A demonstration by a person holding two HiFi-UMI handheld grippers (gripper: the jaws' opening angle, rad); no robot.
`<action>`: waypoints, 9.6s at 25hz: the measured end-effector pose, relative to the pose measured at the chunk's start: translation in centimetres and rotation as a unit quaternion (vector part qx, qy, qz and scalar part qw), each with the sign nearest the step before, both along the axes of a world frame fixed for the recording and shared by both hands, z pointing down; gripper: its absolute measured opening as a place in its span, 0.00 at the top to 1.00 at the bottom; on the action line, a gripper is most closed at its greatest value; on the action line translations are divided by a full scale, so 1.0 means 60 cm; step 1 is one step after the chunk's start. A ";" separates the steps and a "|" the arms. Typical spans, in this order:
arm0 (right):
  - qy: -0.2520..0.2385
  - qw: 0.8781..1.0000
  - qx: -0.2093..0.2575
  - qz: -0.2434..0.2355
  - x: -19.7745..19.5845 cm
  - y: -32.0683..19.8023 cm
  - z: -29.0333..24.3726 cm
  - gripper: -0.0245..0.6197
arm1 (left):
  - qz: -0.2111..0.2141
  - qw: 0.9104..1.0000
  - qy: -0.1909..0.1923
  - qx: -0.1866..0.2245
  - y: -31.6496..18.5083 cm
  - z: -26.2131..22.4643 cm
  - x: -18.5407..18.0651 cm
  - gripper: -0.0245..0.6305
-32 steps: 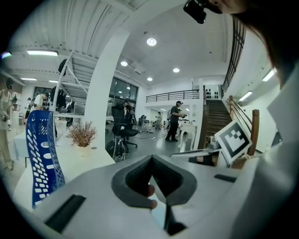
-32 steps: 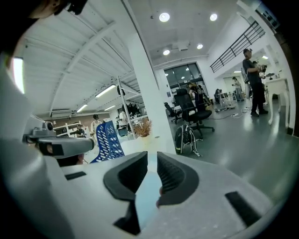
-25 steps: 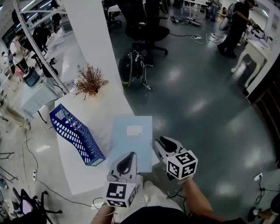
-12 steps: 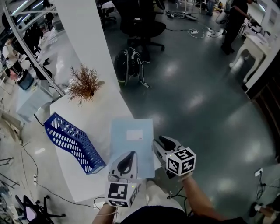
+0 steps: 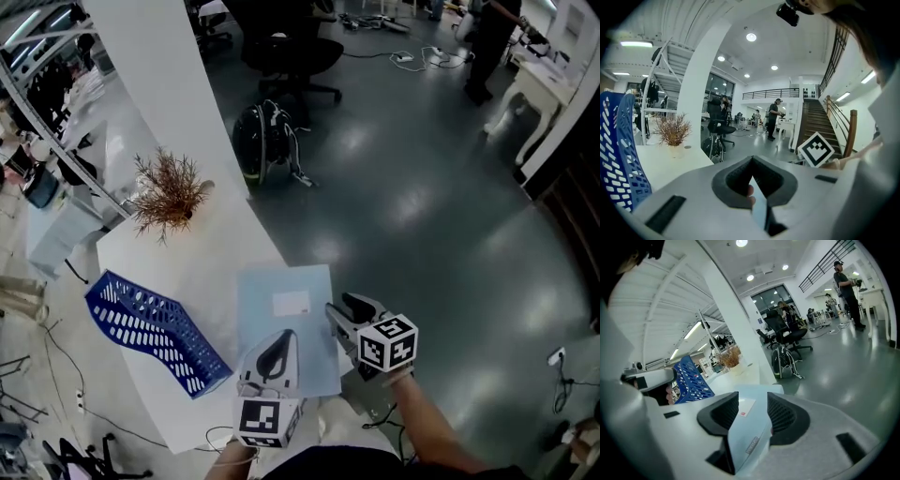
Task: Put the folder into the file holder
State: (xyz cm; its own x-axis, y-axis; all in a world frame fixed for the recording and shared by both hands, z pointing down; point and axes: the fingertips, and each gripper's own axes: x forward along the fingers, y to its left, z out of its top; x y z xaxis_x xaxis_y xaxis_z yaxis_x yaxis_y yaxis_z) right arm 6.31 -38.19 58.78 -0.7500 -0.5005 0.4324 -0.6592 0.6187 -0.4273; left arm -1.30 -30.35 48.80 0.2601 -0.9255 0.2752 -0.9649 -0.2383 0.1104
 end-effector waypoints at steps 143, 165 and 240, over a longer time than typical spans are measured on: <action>-0.352 0.920 -0.115 0.132 0.098 0.142 -0.187 0.74 | -0.111 0.993 0.030 -0.026 0.232 -0.041 -0.098 0.96; -0.336 0.925 0.008 0.178 0.080 0.299 -0.304 0.74 | -0.088 0.996 0.020 0.005 0.389 -0.080 -0.177 0.96; -0.219 0.922 0.318 0.038 -0.344 0.344 -0.508 0.74 | -0.146 0.989 0.026 0.018 0.382 -0.099 -0.420 0.96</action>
